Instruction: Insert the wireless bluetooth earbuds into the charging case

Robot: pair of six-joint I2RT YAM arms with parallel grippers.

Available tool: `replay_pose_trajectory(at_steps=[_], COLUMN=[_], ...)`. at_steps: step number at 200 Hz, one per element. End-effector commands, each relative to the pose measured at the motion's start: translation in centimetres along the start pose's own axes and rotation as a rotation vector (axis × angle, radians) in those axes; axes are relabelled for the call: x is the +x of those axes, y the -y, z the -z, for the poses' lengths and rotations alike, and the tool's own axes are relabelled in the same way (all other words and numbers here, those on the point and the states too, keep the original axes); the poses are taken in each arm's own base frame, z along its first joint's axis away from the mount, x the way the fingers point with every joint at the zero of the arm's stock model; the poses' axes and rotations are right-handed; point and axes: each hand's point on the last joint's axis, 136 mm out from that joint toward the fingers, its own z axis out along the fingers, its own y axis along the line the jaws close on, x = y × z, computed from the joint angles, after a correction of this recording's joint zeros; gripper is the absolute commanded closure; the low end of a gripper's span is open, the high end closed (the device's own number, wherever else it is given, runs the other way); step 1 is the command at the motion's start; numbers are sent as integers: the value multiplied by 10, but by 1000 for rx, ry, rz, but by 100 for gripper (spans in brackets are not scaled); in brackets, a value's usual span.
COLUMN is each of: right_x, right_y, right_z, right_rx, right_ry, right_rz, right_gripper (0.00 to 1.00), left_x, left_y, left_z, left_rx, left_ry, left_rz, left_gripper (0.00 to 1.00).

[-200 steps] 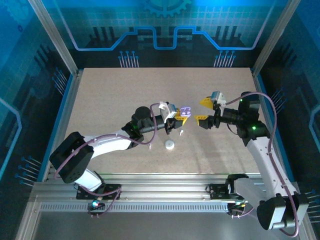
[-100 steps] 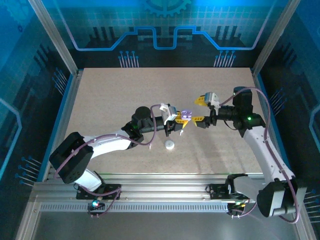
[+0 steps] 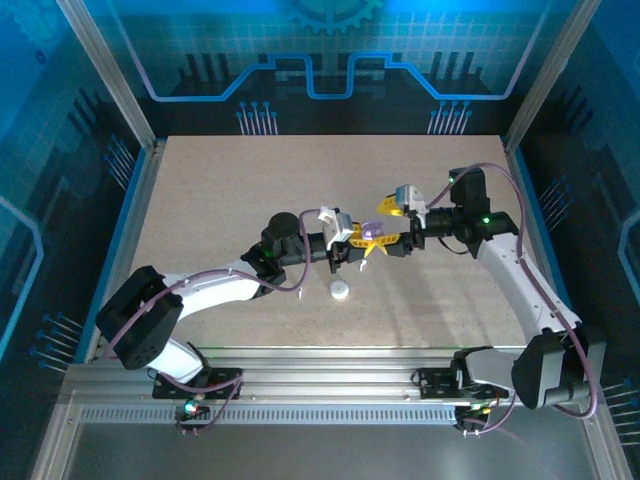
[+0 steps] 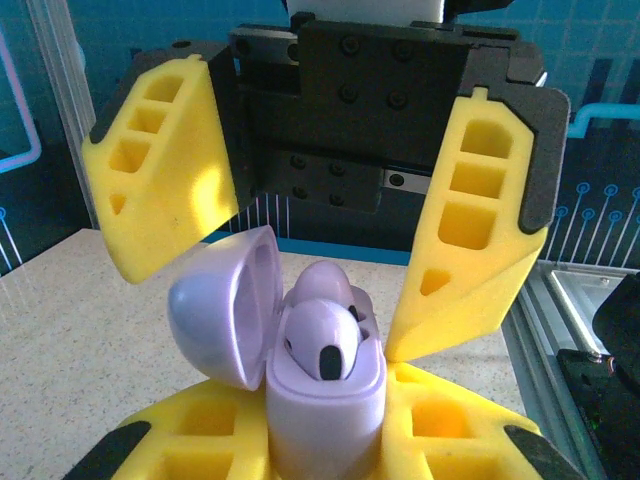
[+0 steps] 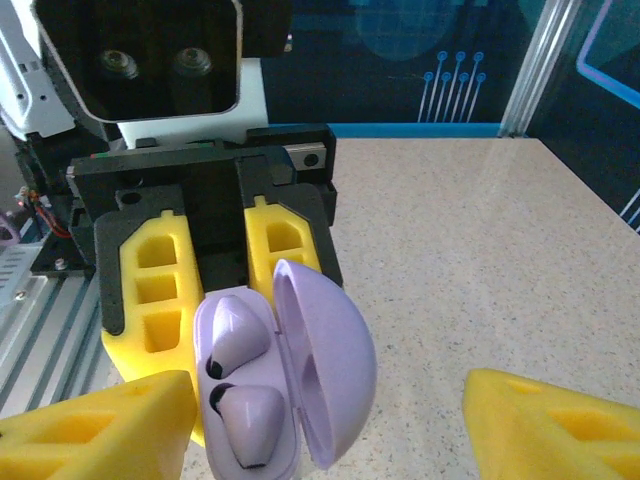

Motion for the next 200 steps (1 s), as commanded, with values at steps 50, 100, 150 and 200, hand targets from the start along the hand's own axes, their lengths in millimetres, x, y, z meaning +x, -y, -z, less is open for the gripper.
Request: replay_pose_trajectory(at_steps=[50,100,150,200], right_x=[-12,-16,-15,-11], right_y=[-30,-41,-46,-26], right_z=[2,11,17,14], right_rx=[-120,-101,-61,-13], right_ry=[35,44,35,8], right_rz=[34,73,100,131], right_gripper=[43,55,58,53], left_x=[-19,-17,-16,-20], left_y=[5,2,0,6], left_z=[1,2,1,1], left_rx=[11,-10,-18,18], left_ry=[49,43,45,56], left_rz=[-63,-60,-59,-58], left_gripper=[85,85,85,85])
